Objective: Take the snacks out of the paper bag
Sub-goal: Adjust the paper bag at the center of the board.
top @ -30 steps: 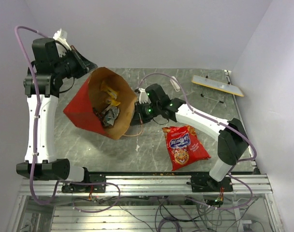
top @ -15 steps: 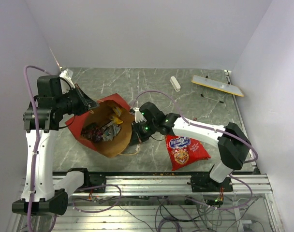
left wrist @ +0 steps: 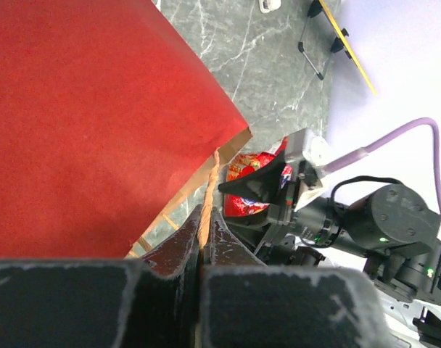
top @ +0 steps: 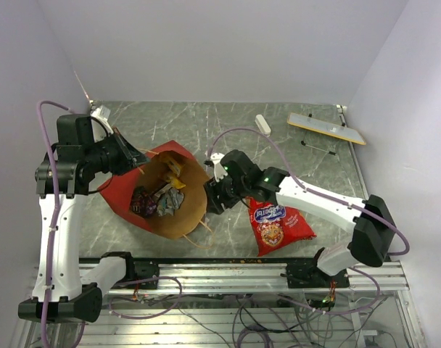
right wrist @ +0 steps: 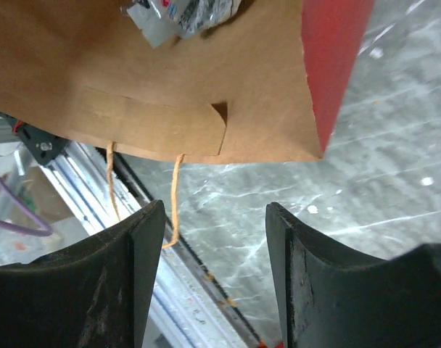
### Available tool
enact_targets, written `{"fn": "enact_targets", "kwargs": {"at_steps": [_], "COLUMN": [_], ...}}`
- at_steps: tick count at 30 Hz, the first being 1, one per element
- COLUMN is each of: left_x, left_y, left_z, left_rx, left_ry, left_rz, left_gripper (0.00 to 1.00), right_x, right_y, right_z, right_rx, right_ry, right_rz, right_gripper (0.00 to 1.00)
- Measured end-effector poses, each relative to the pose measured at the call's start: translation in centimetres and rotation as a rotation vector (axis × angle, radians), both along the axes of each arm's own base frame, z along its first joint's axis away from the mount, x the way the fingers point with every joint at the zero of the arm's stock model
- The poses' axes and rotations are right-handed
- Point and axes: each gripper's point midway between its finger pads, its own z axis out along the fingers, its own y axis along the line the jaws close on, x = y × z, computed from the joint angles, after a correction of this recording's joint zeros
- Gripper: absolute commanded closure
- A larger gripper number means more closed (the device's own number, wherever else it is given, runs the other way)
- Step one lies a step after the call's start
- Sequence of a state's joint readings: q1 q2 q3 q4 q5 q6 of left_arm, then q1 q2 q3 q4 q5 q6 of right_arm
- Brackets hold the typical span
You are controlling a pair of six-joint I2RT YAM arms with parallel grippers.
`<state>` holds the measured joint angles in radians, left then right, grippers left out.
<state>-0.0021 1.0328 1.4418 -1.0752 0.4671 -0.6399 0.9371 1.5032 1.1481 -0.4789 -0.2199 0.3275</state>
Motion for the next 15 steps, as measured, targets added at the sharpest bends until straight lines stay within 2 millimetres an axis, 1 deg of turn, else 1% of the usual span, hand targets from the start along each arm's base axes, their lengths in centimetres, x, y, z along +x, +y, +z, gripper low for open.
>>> {"fn": "enact_targets", "kwargs": {"at_steps": [2, 5, 7, 9, 11, 13, 15], "left_x": [-0.2, -0.4, -0.5, -0.6, -0.7, -0.9, -0.6], "left_y": [-0.1, -0.4, -0.6, -0.8, -1.0, -1.2, -1.4], "left_z": [-0.1, -0.6, -1.0, -1.5, -2.2, -2.7, -2.8], "left_rx": [-0.006, -0.025, -0.042, -0.059, -0.075, -0.089, -0.097], "left_ry": [0.002, 0.025, 0.045, 0.066, 0.090, 0.113, 0.118], "left_rz": [-0.007, -0.013, -0.016, -0.018, -0.017, -0.023, -0.036], "left_gripper": [0.93, 0.93, 0.93, 0.93, 0.93, 0.93, 0.93], "right_x": [0.5, 0.7, 0.5, 0.0, -1.2, -3.5, -5.7], "right_y": [-0.2, 0.2, 1.4, 3.1, 5.3, 7.6, 9.5], "right_z": [1.0, 2.8, 4.0, 5.3, 6.2, 6.9, 7.3], "right_rx": [-0.001, 0.038, 0.077, 0.134, 0.188, 0.240, 0.276], "right_ry": [-0.056, -0.124, -0.148, -0.180, -0.238, -0.317, -0.416], "right_rz": [0.017, 0.047, 0.060, 0.072, 0.097, 0.151, 0.223], "right_gripper": [0.42, 0.41, 0.38, 0.38, 0.37, 0.37, 0.38]}}
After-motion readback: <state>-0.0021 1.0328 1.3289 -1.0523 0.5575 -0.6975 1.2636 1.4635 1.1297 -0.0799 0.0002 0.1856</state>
